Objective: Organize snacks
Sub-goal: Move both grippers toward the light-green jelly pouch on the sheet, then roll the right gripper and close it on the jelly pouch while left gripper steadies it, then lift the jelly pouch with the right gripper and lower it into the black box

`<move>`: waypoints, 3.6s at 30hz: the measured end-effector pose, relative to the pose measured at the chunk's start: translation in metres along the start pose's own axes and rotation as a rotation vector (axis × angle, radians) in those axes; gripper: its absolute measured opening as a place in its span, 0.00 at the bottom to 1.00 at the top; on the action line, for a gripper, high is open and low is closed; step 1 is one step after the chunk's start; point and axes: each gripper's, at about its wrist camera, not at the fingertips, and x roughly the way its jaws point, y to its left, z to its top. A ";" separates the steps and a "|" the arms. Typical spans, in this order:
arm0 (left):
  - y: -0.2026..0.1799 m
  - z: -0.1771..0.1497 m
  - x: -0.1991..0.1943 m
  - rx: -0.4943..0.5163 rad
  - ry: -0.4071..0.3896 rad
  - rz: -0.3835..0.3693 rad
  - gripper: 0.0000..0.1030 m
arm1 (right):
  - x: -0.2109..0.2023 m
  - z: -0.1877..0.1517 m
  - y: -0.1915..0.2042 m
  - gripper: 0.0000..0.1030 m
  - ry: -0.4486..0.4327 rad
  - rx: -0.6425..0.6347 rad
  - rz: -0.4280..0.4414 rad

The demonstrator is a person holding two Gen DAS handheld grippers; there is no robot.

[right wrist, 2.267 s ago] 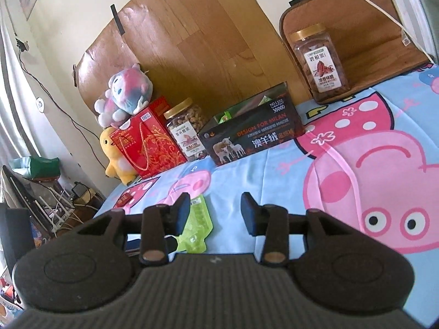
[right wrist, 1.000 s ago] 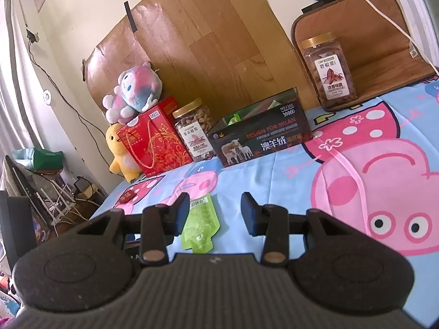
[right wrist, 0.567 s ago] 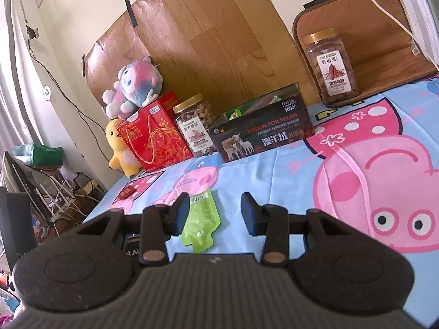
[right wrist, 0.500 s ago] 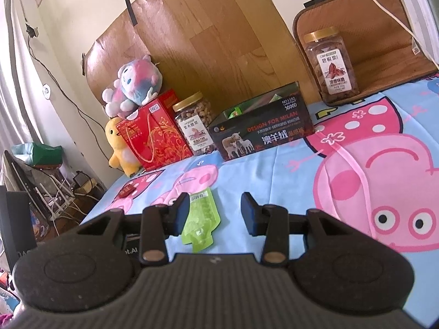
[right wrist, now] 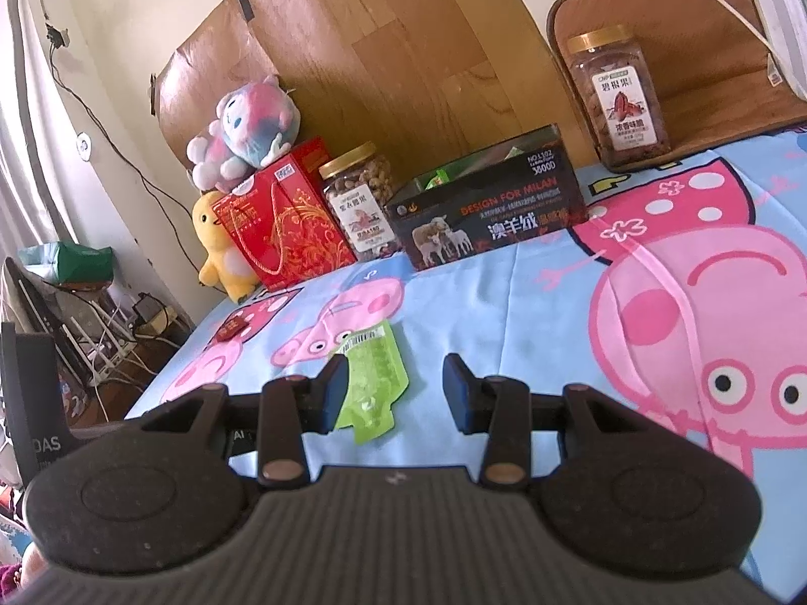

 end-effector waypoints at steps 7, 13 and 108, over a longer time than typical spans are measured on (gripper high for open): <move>0.007 -0.001 0.006 -0.005 0.005 0.018 0.83 | 0.006 -0.005 0.002 0.43 0.032 -0.011 0.003; 0.017 -0.002 0.015 -0.018 0.011 0.035 0.83 | 0.016 -0.009 0.004 0.44 0.067 -0.026 0.000; 0.016 0.096 0.081 -0.375 0.193 -0.798 0.24 | 0.073 0.066 -0.102 0.05 0.247 0.620 0.498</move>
